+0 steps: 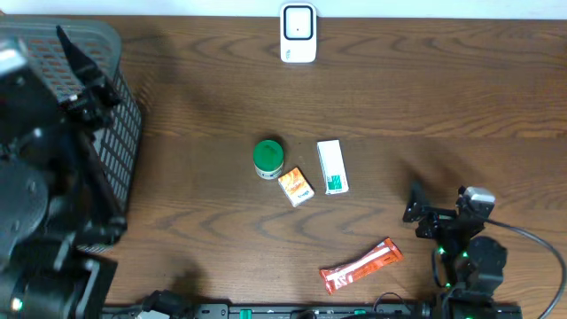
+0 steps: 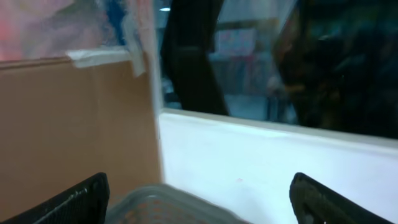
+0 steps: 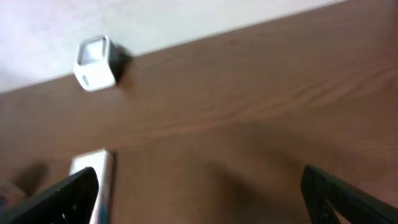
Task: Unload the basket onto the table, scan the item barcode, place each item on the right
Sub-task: 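Move the right gripper over the Panadol box and grasp it, then lift the Panadol box with the right gripper and rotate it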
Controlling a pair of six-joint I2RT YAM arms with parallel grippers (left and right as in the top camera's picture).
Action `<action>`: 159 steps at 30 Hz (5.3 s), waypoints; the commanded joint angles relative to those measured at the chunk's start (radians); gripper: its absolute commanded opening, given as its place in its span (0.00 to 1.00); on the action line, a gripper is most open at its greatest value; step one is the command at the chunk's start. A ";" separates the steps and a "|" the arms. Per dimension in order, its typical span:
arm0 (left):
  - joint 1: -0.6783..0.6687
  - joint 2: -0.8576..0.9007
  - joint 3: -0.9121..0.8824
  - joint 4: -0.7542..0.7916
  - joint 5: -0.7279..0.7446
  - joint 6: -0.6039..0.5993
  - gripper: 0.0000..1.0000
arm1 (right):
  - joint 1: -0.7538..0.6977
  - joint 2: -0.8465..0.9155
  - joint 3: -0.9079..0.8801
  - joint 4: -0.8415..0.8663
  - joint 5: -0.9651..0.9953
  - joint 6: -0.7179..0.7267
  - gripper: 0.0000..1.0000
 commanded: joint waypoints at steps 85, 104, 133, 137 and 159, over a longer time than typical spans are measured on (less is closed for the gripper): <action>0.077 -0.574 -0.304 0.090 0.159 -0.039 0.90 | 0.637 1.547 0.856 -0.358 0.516 -0.203 0.99; 0.077 -0.574 -0.304 0.083 0.159 -0.039 0.90 | 0.486 1.448 1.020 -0.647 0.084 0.217 0.99; 0.077 -0.574 -0.351 0.114 0.159 -0.069 0.91 | 0.392 1.428 1.056 -0.774 -0.108 1.212 0.96; 0.077 -0.574 -0.351 0.114 0.159 -0.069 0.91 | 0.378 1.477 1.060 -0.728 -0.101 1.212 0.95; 0.077 -0.574 -0.372 0.125 0.159 -0.069 0.91 | 0.359 1.919 1.344 -0.713 -0.127 1.226 0.98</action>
